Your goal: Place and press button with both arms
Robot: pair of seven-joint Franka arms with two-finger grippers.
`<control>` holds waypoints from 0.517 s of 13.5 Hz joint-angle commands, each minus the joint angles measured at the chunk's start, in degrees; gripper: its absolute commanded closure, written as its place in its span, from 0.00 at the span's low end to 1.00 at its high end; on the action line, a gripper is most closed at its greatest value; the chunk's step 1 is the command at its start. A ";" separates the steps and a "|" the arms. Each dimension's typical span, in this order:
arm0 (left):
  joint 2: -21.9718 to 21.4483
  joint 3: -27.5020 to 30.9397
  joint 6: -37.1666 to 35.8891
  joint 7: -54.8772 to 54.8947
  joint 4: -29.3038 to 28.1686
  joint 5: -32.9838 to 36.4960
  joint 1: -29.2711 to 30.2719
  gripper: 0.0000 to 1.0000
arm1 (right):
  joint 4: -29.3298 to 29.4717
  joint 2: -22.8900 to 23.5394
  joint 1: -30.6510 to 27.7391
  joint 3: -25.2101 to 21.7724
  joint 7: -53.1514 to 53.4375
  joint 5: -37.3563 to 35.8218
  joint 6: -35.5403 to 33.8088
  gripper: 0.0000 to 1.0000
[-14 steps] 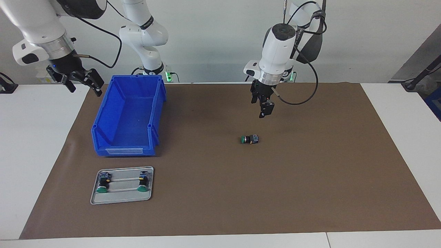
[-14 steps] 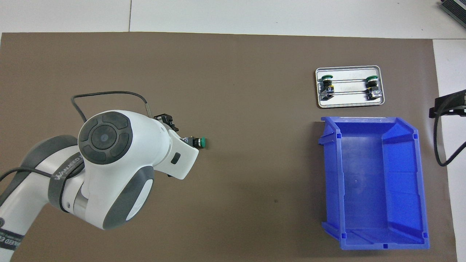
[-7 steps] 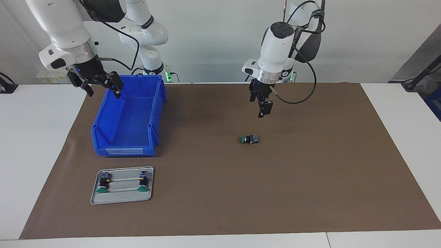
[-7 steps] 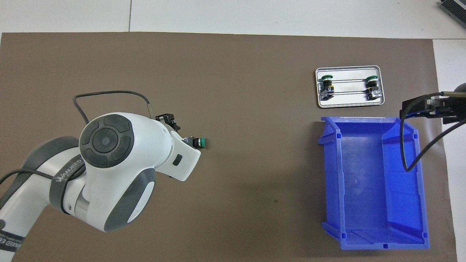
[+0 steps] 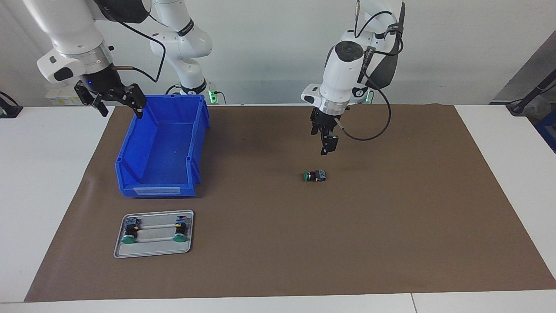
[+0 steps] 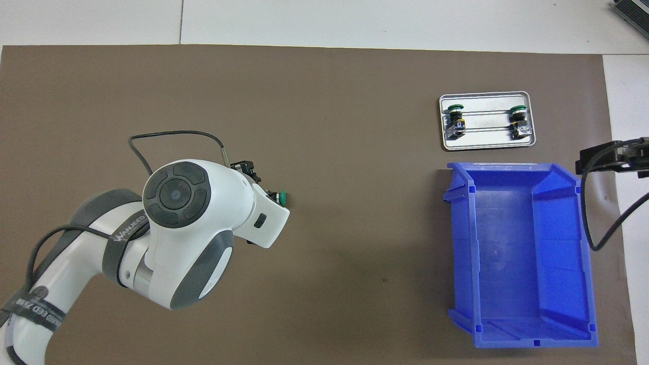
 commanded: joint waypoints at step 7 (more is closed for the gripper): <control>6.70 0.94 9.58 3.50 -2.23 -0.57 -1.92 0.01 | -1.50 -0.98 -0.28 0.25 -0.83 -0.12 -0.17 0.00</control>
